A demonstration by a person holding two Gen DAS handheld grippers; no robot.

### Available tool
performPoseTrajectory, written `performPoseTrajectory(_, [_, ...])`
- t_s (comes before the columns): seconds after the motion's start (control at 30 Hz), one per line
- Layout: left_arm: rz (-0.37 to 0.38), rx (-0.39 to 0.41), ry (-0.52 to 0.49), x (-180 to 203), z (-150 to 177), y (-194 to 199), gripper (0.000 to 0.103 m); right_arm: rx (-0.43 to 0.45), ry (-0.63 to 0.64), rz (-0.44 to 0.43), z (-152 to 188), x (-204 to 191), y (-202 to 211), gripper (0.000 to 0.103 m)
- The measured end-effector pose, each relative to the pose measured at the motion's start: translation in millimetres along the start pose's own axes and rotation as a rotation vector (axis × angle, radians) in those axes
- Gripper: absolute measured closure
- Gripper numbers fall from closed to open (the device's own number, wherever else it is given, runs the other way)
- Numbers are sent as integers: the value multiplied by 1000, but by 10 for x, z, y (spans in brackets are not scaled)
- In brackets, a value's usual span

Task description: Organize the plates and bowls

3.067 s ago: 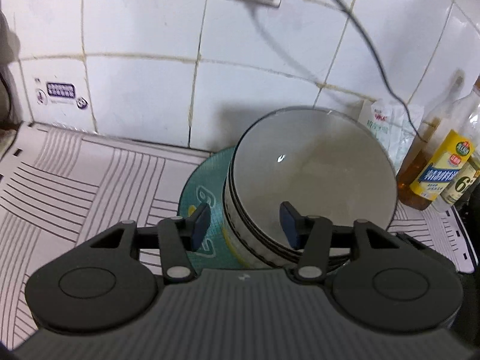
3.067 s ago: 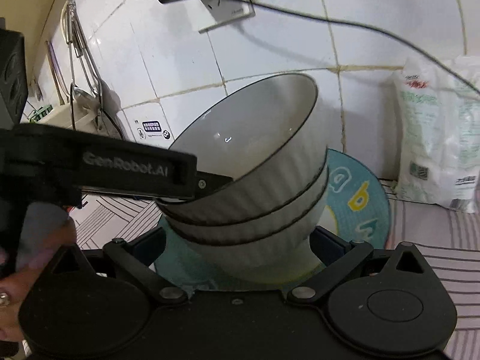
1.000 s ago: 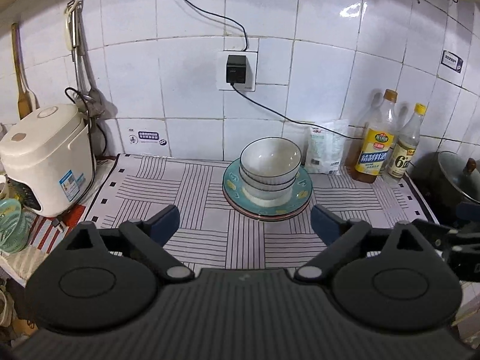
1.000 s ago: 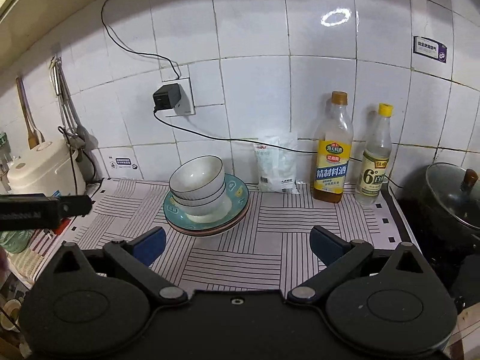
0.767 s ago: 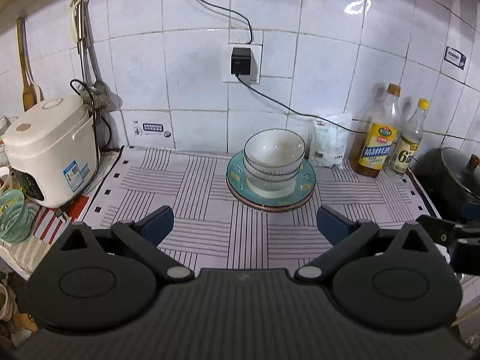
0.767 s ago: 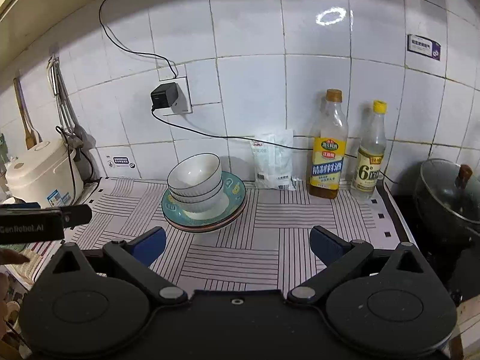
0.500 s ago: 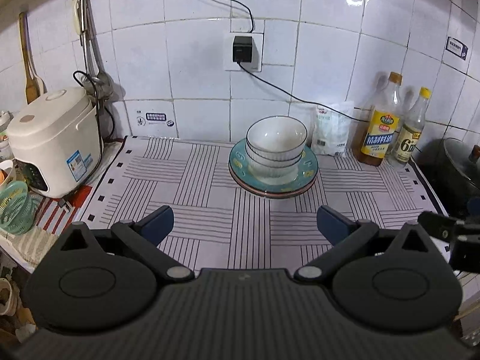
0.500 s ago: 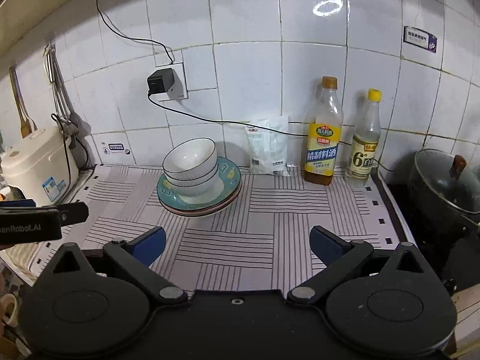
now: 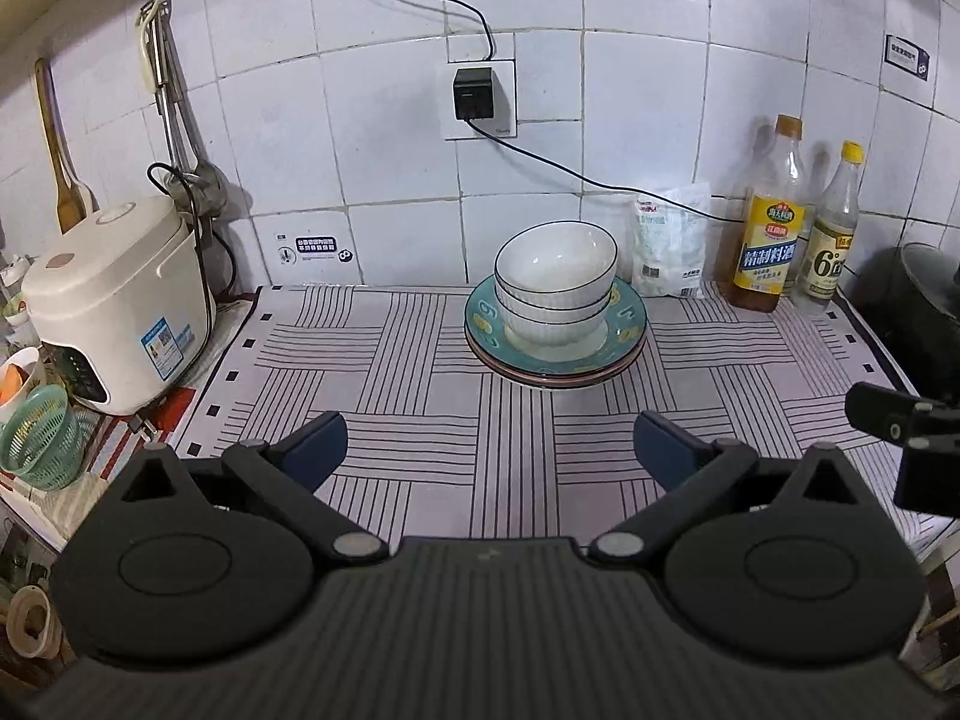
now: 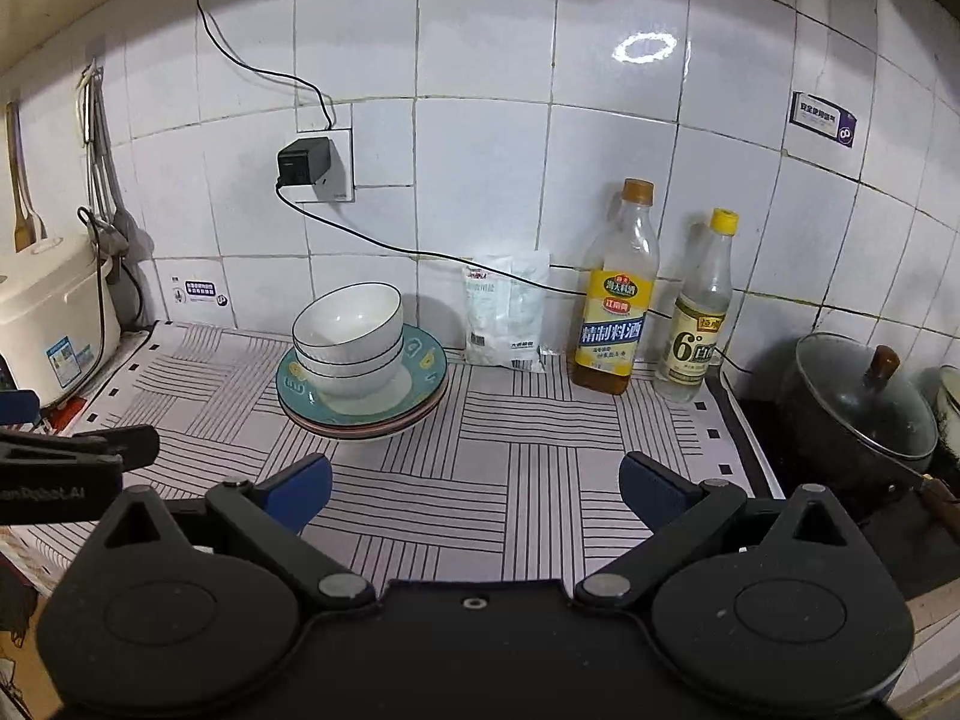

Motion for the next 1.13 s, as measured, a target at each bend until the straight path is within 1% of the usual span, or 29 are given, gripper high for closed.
performPoseTrajectory(0.23, [10,-3,-5,-25,2,-16,0,5,-26,-8,68,-29,-19,0])
performPoseTrajectory(0.47, [3,-1,-28,-22,2,-20,0,-9,-39,-25,125,-68,-59,0])
performPoseTrajectory(0.7, [15,9,-52,39,16,1,0,-5,-59,-21,129,-61,-57,0])
performPoseTrajectory(1.13, [26,1,-55,32,37,59,0,3,-74,-36,130,-59,-25,0])
Point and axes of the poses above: each gripper's, at about its wrist camera, not at the fingertips, and y roughly against the way its jaws point, x to its right, z to its underside, the point moved 6 cm from there along -y, roughly the way its jaws point, and after that the axes turned 1 degree about -z, right-handed, at the moved point
